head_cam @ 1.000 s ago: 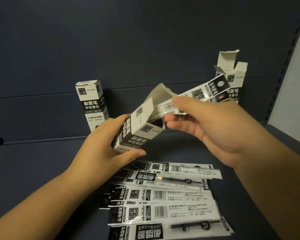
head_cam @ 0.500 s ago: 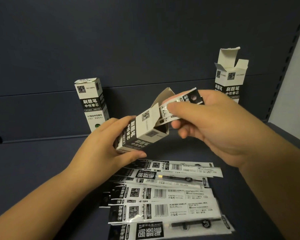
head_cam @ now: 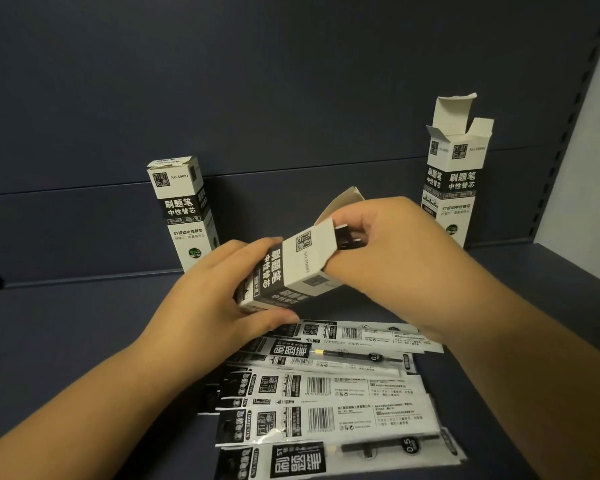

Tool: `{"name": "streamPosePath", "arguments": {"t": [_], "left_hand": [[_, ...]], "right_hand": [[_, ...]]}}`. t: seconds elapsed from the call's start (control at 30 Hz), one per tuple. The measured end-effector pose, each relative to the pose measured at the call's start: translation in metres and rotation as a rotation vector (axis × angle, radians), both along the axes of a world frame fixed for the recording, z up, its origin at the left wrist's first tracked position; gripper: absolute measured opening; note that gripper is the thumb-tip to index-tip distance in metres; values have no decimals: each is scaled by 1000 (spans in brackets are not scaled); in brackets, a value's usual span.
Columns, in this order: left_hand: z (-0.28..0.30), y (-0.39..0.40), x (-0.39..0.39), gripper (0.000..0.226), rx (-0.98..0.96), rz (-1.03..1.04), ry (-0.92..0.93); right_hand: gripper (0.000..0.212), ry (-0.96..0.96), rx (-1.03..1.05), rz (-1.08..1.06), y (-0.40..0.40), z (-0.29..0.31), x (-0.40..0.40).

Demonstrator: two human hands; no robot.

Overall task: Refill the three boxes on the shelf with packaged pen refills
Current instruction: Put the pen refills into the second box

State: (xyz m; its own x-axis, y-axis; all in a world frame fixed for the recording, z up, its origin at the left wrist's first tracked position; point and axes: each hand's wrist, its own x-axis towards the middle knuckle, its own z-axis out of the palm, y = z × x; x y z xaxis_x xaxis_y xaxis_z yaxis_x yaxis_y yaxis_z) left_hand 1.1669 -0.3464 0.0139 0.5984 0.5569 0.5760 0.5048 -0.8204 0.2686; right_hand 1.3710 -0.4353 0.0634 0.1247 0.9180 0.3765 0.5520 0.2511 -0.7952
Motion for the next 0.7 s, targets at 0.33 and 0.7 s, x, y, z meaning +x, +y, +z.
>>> {"name": "streamPosePath", "arguments": {"t": [0.33, 0.7], "left_hand": [[-1, 3, -2, 81, 7, -7, -9], [0, -1, 0, 82, 24, -18, -2]], "right_hand": [[17, 186, 5, 76, -3, 6, 5], [16, -114, -16, 43, 7, 4, -3]]}}
